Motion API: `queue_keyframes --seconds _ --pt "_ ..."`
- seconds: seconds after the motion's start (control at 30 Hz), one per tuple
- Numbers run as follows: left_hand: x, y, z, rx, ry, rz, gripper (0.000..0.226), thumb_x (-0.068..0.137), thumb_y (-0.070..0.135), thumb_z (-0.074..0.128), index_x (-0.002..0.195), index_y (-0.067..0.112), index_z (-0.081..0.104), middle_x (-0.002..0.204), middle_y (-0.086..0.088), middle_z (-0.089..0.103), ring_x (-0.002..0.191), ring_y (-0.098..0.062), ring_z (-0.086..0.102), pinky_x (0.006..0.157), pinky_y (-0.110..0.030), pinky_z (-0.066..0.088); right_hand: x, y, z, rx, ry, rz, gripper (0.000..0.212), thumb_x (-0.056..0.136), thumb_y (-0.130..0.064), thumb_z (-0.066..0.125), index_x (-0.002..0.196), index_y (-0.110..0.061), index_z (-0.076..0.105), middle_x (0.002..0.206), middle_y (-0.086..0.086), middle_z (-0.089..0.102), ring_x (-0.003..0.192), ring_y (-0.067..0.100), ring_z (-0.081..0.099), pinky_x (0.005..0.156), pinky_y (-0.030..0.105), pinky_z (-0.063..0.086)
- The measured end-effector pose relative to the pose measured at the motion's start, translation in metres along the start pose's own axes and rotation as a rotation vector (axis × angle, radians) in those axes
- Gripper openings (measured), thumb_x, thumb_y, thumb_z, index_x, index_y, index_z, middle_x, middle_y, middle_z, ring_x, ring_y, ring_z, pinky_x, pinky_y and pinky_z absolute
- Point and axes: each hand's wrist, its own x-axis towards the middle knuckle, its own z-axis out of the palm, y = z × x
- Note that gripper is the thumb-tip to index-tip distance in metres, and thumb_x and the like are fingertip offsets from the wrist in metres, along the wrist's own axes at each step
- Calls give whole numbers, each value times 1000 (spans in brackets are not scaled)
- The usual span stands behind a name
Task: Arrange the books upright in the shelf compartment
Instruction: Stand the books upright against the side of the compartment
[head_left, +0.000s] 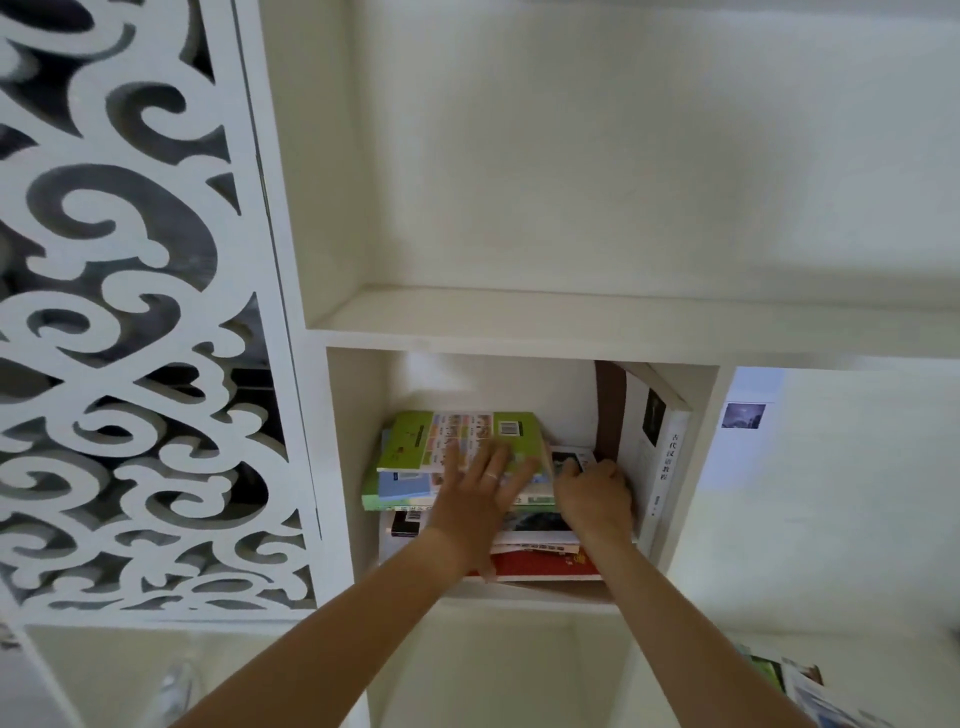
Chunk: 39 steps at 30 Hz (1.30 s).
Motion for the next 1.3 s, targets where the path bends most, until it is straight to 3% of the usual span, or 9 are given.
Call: queue_keyframes --seconds 0.2,0.33,0.4,0.63,0.8,0.93,1.07,1.2,1.3 --pt "-3 -20 -1 49 4 -45 145 64 57 87 155 33 -24 168 -13 -10 155 -37 -8 119 -68 -4 21 -7 -16 83 -156 127 45 101 -39 42 107 3 59 102 16 64 99 32 62 94 42 54" --pt "-9 3 0 39 108 -117 102 95 31 64 159 24 -14 166 -22 -2 153 -43 -2 116 -72 2 18 -13 -26 172 -226 174 41 106 -33 40 79 -6 54 94 13 63 96 27 59 98 39 51" --pt "-10 9 5 43 145 -119 97 98 26 58 158 22 -18 166 -23 -1 154 -43 -2 115 -74 0 14 -12 -25 213 -236 166 40 103 -39 42 83 -10 59 100 13 68 97 28 65 98 42 53" --pt "-3 0 21 75 200 -74 131 76 60 72 154 23 -27 166 -23 5 153 -46 2 112 -76 1 6 -26 -22 53 -231 -66 61 104 -55 28 89 -12 68 86 7 68 80 21 65 69 33 45" --pt "-9 -6 40 4 327 -44 130 71 79 66 162 20 -5 162 -32 17 151 -50 15 115 -72 11 8 1 -21 226 -195 78 49 108 -40 33 80 -11 61 86 12 69 76 21 65 78 35 53" --pt "-7 -21 34 -58 374 23 130 63 75 70 160 8 14 150 -27 46 138 -45 45 110 -68 36 -1 8 -16 528 -419 343 51 108 -50 33 111 -11 66 103 14 75 91 27 72 81 42 60" --pt "0 -19 9 -321 523 -116 121 64 67 64 159 9 16 138 -18 56 127 -37 54 111 -61 39 -11 12 -18 819 -379 427 71 103 -66 29 127 -9 64 104 16 71 84 26 67 68 34 52" --pt "-1 -13 7 -446 558 -188 118 69 67 57 161 14 7 147 -15 49 135 -36 45 116 -60 31 -25 1 -18 705 -121 123 78 95 -78 23 93 -21 76 88 6 77 84 24 74 86 43 60" --pt "-3 -10 14 -485 591 -216 116 69 69 60 160 13 15 148 -16 49 135 -38 45 116 -61 32 -38 -6 -15 981 -325 74 59 91 -75 43 110 -26 71 102 7 79 94 25 77 83 43 62"
